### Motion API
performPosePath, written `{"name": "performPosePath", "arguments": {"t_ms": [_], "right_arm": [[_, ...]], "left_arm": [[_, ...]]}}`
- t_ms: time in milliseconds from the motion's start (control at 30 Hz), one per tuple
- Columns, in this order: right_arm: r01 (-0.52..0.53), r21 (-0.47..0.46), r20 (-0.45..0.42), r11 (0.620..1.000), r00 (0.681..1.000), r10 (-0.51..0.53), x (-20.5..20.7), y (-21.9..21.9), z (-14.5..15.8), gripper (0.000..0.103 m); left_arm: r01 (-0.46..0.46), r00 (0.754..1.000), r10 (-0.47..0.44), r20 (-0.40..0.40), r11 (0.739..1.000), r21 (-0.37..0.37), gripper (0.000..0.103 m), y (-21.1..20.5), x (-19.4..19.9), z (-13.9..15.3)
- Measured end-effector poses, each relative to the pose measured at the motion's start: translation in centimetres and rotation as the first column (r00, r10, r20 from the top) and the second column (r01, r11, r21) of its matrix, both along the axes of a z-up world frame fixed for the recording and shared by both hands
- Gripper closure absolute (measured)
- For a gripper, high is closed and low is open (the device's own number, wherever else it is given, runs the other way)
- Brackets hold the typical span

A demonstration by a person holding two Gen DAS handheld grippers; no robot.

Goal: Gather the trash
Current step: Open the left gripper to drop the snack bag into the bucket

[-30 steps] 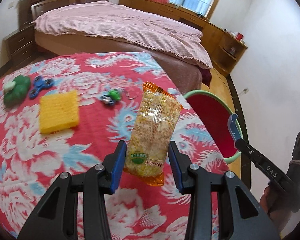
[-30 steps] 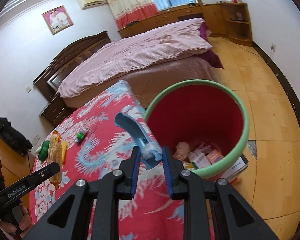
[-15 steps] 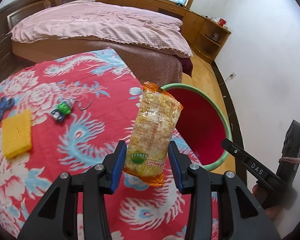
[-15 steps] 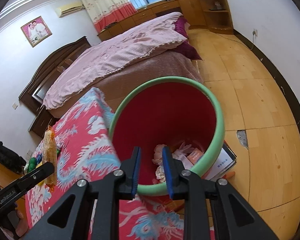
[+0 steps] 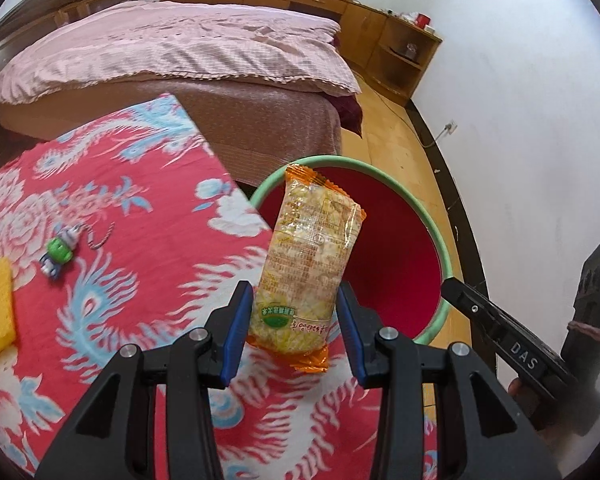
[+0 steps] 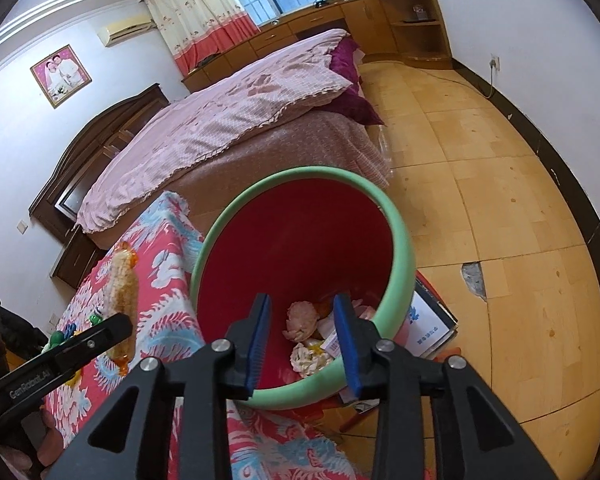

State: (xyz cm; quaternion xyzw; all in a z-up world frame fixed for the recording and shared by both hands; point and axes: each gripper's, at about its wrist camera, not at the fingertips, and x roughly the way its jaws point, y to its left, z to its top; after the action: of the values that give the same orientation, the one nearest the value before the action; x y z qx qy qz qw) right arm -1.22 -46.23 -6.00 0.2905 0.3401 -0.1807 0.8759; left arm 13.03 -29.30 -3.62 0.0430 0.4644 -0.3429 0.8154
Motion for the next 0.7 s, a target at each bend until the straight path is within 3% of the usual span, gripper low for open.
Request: {"name": "performPosePath", "arguments": {"t_ms": [367, 700], "right_arm": [[0.035, 0.016, 0.009, 0.999, 0.999, -0.036, -0.9, -1.4, -0.2, 0.059], [0.025, 0.019, 0.023, 1.000, 0.999, -0.025, -1.0, -1.1, 0.1, 0.045]], "left_arm": [[0.055, 0.998, -0.054, 0.028, 0.999, -0.003, 0.059, -3.1, -0.2, 0.3], [-0.008, 1.000, 0.008, 0.018, 1.000, -0.013, 0.058, -1.1, -0.1, 0.6]]}}
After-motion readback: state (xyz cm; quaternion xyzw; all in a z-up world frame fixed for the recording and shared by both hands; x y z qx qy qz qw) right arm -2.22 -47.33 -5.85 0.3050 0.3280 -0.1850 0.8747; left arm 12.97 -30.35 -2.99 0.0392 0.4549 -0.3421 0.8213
